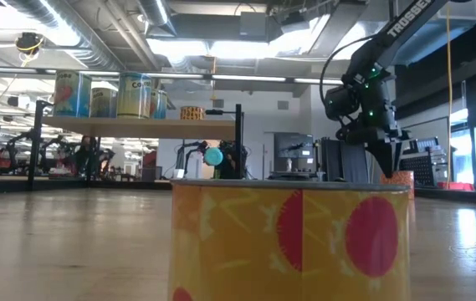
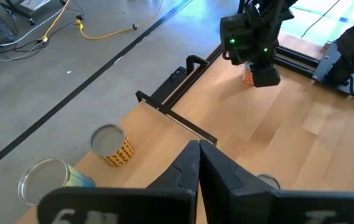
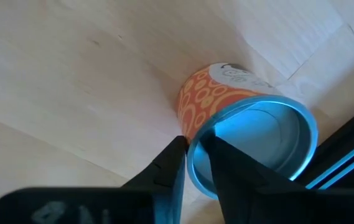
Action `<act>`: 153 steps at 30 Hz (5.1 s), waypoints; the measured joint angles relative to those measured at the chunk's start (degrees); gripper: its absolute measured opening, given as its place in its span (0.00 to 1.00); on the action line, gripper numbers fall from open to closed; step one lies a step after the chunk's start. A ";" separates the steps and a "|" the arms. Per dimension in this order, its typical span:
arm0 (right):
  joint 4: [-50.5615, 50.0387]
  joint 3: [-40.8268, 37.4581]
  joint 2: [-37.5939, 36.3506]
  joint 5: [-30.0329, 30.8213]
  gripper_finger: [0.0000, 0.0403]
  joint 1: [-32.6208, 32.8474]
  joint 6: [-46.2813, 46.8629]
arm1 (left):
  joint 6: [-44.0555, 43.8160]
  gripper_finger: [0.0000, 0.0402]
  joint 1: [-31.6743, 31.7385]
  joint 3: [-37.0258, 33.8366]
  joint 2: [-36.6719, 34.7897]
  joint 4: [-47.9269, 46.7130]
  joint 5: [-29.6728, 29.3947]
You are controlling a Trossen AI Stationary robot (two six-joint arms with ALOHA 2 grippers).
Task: Pick and place cans onto a shelf
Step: Put the orange can on the shelf aligned with the other yellow canned beans
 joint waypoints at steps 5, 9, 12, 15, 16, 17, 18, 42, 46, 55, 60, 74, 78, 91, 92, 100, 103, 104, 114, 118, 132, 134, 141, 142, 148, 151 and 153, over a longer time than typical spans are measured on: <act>0.16 -0.04 0.04 -0.21 0.12 0.00 -1.36 | 0.08 0.00 -0.01 0.00 0.00 0.00 0.00; 0.52 -0.08 0.09 -0.34 0.03 -0.01 -2.56 | 0.08 0.00 0.01 0.00 0.00 0.00 0.00; 0.91 -0.11 0.09 0.19 0.03 -0.02 -3.38 | 0.10 0.00 0.00 0.00 0.02 0.00 0.00; 1.52 0.29 0.17 2.11 0.03 0.00 -5.71 | 0.12 0.00 0.00 0.00 0.02 0.00 0.00; 1.48 0.65 0.24 2.29 0.02 0.00 -6.25 | 0.12 0.00 -0.01 0.00 0.02 -0.01 0.00; 1.37 0.99 0.06 2.37 0.02 -0.02 -7.13 | 0.12 0.00 0.01 0.00 0.02 -0.02 0.00; 1.18 1.48 0.00 2.49 0.02 -0.04 -7.54 | 0.12 0.00 0.01 0.00 0.02 0.00 0.00; -16.25 45.28 -2.99 8.44 0.02 22.52 -11.60 | 2.07 0.00 -0.01 -0.07 -0.31 -0.22 0.02; -16.24 54.56 -0.29 8.37 0.02 26.61 -11.49 | 2.08 0.00 0.01 -0.07 -0.42 -0.23 0.00; -16.18 72.00 10.46 7.45 0.02 32.67 -13.17 | 2.44 0.00 0.01 -0.07 -0.86 -1.96 0.02; -12.14 72.73 14.73 4.45 0.02 34.25 -16.04 | 3.16 0.00 0.01 -0.07 -2.39 -2.21 0.02; -6.05 72.65 25.17 1.86 0.02 33.88 -19.16 | 3.05 0.00 -0.01 -0.02 -4.52 -2.16 0.00; -6.06 72.64 27.53 0.93 0.02 33.14 -19.24 | 3.03 0.00 0.01 -0.04 -4.33 -2.17 0.02; -5.94 72.63 28.80 0.28 0.03 31.09 -19.36 | 3.04 0.00 0.01 -0.04 -4.37 -2.16 0.01; -5.92 72.63 28.79 0.32 0.03 31.05 -19.53 | 3.05 0.00 0.01 -0.04 -4.37 -2.16 0.00; -3.91 72.63 28.79 -4.10 0.04 31.08 -22.28 | 3.07 0.00 0.00 -0.04 -4.37 -2.16 0.00; -3.60 72.63 28.79 -4.13 0.06 31.08 -22.28 | 3.07 0.00 0.01 -0.04 -4.37 -2.16 0.00; -3.50 72.63 28.79 -4.13 0.07 31.07 -22.28 | 3.07 0.00 -0.01 -0.04 -4.37 -2.16 0.00; -2.08 72.63 28.76 -4.12 0.12 31.01 -22.39 | 3.09 0.00 0.01 -0.04 -4.37 -2.16 0.00; 0.31 72.63 28.76 -4.11 0.13 31.01 -22.39 | 3.09 0.00 0.01 -0.04 -4.37 -2.16 0.00; 1.96 72.63 28.76 -4.11 0.12 31.01 -22.46 | 3.09 0.00 0.01 -0.04 -4.37 -2.16 0.00; 2.20 72.63 28.74 -4.11 0.12 31.02 -22.46 | 3.09 0.00 0.01 -0.02 -4.37 -2.18 0.00; 2.43 72.63 28.74 -4.11 0.12 31.01 -22.48 | 3.09 0.00 -0.01 -0.02 -4.37 -2.16 0.00; 2.43 72.63 28.74 -4.11 0.12 31.01 -22.48 | 3.09 0.00 0.00 -0.02 -4.37 -2.16 0.00; 2.43 72.63 28.72 -4.11 0.12 31.02 -22.52 | 3.09 0.00 0.00 -0.02 -4.37 -2.16 0.00; 2.41 72.63 28.71 -4.09 0.12 31.02 -22.50 | 3.09 0.00 0.01 -0.02 -4.37 -2.16 0.00; 2.41 72.63 28.68 -4.09 0.12 31.04 -22.50 | 3.09 0.00 0.01 -0.02 -4.37 -2.16 0.01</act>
